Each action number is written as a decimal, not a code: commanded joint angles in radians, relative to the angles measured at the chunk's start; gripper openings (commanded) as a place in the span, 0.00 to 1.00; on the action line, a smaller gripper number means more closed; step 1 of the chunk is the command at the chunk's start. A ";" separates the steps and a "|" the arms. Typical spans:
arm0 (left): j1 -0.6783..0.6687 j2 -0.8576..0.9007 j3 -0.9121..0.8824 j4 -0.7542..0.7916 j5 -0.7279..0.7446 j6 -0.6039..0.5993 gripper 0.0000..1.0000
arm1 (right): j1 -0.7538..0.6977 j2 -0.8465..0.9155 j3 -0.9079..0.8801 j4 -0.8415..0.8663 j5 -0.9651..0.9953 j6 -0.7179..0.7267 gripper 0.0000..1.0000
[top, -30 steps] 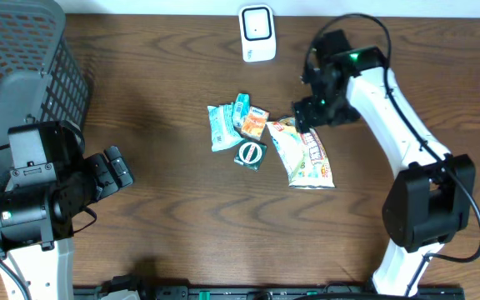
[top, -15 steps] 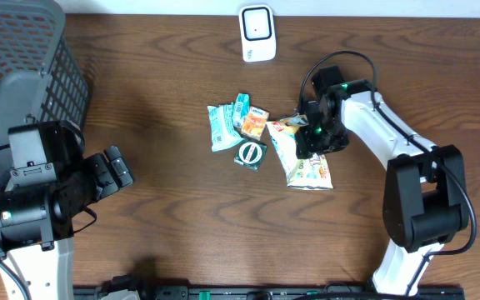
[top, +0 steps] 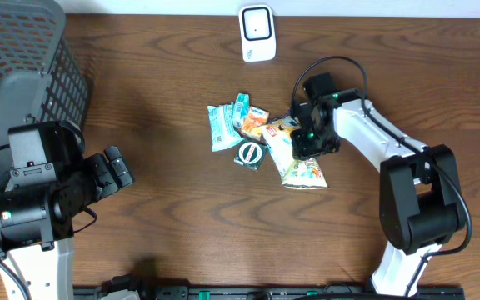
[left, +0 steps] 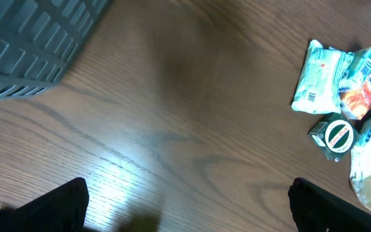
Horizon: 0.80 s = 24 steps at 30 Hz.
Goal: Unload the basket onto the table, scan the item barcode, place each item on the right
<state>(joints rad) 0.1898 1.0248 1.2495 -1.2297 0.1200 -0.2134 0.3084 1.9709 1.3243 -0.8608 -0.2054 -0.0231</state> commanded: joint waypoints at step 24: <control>0.005 0.000 -0.003 0.000 -0.016 -0.010 0.98 | 0.027 0.005 0.391 0.102 0.248 0.071 0.01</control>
<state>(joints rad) 0.1898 1.0248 1.2495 -1.2297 0.1200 -0.2134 0.3256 1.9854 1.6878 -0.8177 0.0044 0.0383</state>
